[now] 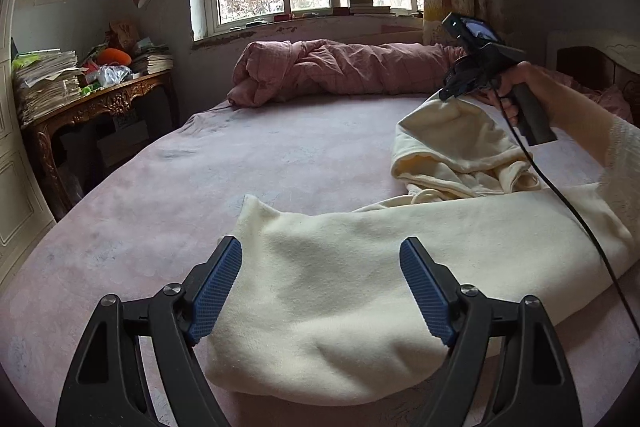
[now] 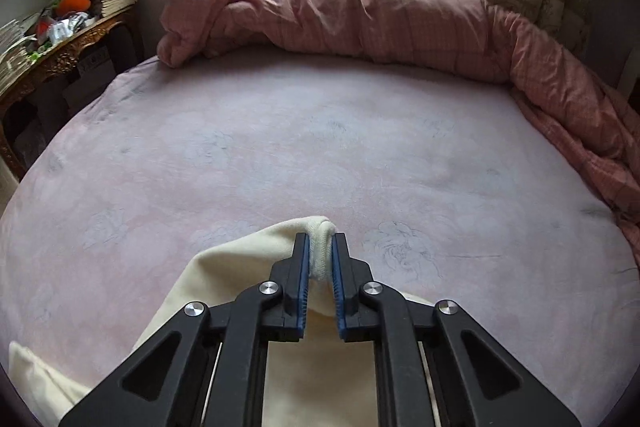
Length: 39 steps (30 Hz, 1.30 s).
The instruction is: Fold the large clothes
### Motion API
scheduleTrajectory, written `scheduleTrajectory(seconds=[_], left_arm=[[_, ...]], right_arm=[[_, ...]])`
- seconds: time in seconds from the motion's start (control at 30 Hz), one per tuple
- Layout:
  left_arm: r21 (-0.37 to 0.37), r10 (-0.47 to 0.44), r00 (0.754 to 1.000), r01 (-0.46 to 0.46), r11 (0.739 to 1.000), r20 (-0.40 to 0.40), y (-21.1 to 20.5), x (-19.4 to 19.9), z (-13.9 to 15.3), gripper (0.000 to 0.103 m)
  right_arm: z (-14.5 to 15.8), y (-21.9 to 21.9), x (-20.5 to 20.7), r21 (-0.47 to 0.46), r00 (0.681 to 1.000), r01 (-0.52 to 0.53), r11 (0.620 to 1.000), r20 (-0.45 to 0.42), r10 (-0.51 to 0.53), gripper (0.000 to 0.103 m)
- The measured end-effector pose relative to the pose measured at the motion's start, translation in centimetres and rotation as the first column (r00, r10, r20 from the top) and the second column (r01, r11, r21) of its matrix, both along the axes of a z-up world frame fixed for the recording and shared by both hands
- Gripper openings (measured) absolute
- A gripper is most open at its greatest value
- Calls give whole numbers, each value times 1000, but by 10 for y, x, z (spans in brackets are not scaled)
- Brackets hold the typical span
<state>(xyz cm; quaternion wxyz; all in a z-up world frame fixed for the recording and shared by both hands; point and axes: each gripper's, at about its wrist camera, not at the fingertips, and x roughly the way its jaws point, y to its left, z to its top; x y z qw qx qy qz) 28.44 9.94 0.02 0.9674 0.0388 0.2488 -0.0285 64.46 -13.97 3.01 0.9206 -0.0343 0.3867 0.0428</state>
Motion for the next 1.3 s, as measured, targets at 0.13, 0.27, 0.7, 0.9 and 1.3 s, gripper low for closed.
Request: scheduleTrajectory(seconds=[0.13, 0.27, 0.7, 0.9, 1.3], left_arm=[[-51, -9, 1000, 9, 999, 7, 4, -10, 13, 80], [-124, 9, 1000, -7, 992, 22, 15, -16, 24, 80], [-84, -15, 995, 24, 996, 99, 12, -38, 49, 80], [-107, -105, 994, 105, 989, 6, -7, -30, 33, 80], [-214, -272, 961, 254, 943, -58, -52, -33, 14, 81]], right_arm=[[49, 3, -120, 83, 994, -44, 996, 103, 35, 12], [73, 8, -243, 23, 970, -51, 998, 241, 44, 12], [-29, 10, -405, 113, 992, -13, 994, 126, -1, 12], [-68, 5, -435, 134, 990, 3, 991, 142, -22, 14], [-38, -50, -458, 179, 956, 151, 972, 226, -190, 70]])
